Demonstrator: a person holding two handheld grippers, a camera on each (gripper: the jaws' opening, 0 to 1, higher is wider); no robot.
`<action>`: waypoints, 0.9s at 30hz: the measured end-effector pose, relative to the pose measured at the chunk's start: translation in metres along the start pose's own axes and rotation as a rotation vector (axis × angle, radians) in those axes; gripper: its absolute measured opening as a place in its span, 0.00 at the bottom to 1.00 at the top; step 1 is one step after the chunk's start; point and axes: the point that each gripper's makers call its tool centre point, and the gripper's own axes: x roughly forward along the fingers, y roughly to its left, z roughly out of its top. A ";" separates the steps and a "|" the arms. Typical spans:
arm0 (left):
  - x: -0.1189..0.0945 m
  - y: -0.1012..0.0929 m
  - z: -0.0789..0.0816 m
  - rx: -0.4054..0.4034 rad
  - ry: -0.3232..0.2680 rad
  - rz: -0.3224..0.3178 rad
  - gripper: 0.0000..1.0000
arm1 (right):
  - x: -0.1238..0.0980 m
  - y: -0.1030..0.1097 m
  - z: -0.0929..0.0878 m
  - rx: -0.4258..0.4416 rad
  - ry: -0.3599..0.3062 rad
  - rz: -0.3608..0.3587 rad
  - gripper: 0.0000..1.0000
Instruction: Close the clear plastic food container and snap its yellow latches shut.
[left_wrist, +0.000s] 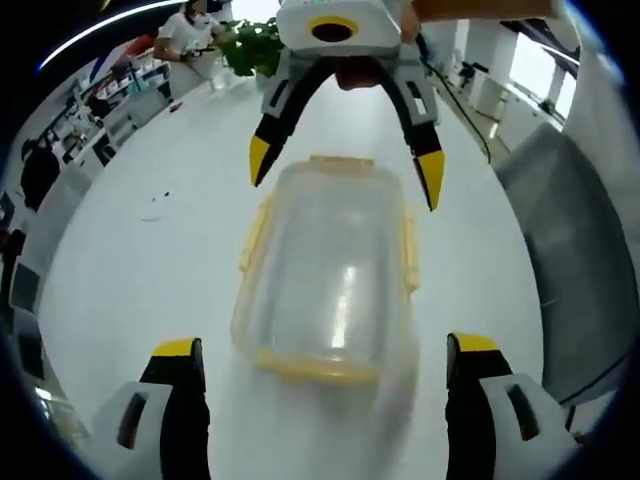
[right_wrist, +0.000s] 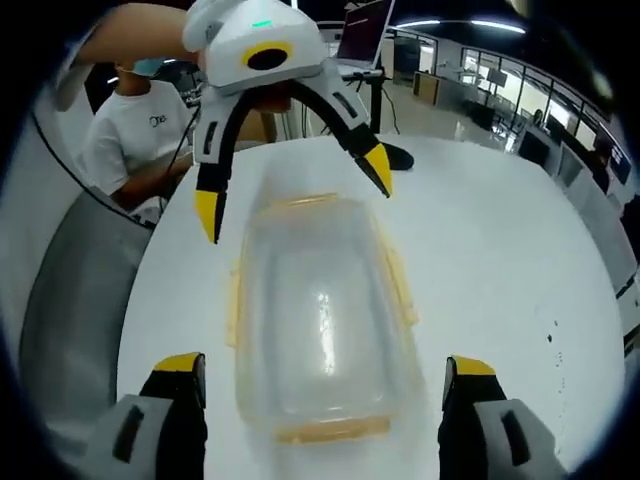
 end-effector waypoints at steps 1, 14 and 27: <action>-0.001 -0.001 -0.001 0.005 0.005 0.002 0.99 | -0.001 0.000 0.001 0.001 -0.002 -0.002 0.99; -0.020 -0.017 0.006 0.012 -0.004 0.029 0.99 | -0.018 0.014 0.009 -0.014 -0.009 -0.045 0.99; -0.036 -0.042 0.013 0.007 -0.028 0.052 0.99 | -0.032 0.041 0.011 -0.017 -0.019 -0.068 0.99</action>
